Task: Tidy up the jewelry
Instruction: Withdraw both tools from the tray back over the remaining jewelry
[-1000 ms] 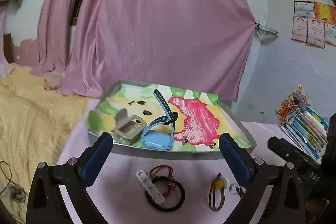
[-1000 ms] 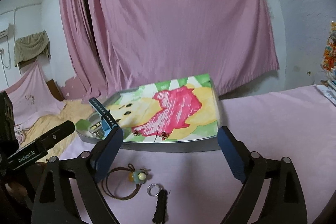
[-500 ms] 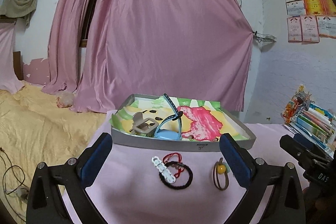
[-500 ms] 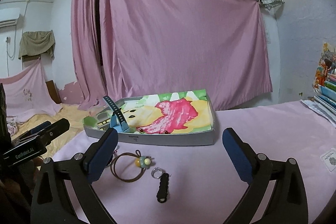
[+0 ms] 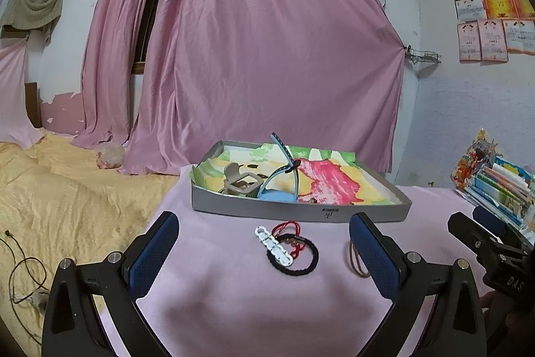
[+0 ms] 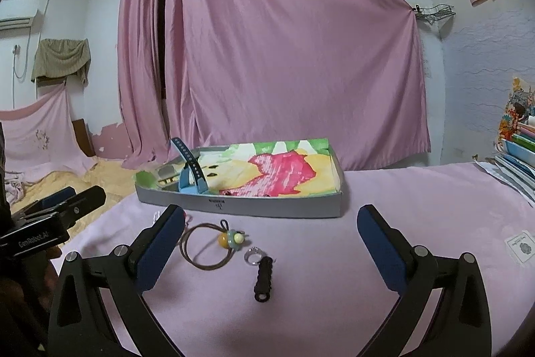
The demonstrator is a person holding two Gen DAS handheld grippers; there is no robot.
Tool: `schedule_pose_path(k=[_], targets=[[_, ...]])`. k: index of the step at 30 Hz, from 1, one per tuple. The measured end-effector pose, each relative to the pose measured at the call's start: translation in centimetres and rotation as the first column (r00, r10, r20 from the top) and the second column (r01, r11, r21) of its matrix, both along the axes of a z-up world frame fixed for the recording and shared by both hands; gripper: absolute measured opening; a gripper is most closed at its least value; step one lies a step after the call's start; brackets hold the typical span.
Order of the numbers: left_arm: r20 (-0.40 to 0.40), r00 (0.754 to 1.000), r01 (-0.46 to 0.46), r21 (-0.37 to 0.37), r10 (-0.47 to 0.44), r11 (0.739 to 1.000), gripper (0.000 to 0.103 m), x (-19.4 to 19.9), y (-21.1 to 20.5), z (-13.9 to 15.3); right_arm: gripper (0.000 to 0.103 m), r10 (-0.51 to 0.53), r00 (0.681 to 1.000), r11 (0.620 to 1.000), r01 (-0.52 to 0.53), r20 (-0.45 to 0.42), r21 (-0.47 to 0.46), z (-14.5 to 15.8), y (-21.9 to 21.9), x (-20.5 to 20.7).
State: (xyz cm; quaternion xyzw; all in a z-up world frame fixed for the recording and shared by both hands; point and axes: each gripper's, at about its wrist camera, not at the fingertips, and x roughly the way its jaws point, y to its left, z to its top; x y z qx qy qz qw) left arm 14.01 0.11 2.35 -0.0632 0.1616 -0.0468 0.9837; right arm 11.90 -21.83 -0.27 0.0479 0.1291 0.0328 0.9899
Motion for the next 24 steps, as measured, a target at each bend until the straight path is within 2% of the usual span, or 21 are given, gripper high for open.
schedule_pose_path(k=[12, 20, 24], targets=[[-0.091, 0.996, 0.024, 0.056, -0.019, 0.998, 0.102, 0.9, 0.0, -0.9, 0.101, -0.004, 0.999, 0.996, -0.001, -0.054, -0.09, -0.3, 1.1, 0.4], [-0.194, 0.979, 0.073, 0.055, -0.061, 0.996, 0.102, 2.6, -0.1, -1.2, 0.101, 0.015, 0.988, 0.997, -0.026, -0.153, -0.07, -1.0, 1.0, 1.5], [-0.253, 0.964, 0.096, 0.048, -0.081, 0.994, 0.102, 3.5, -0.3, -1.6, 0.101, 0.058, 0.976, 0.998, -0.061, -0.208, -0.01, -1.8, 0.6, 2.3]])
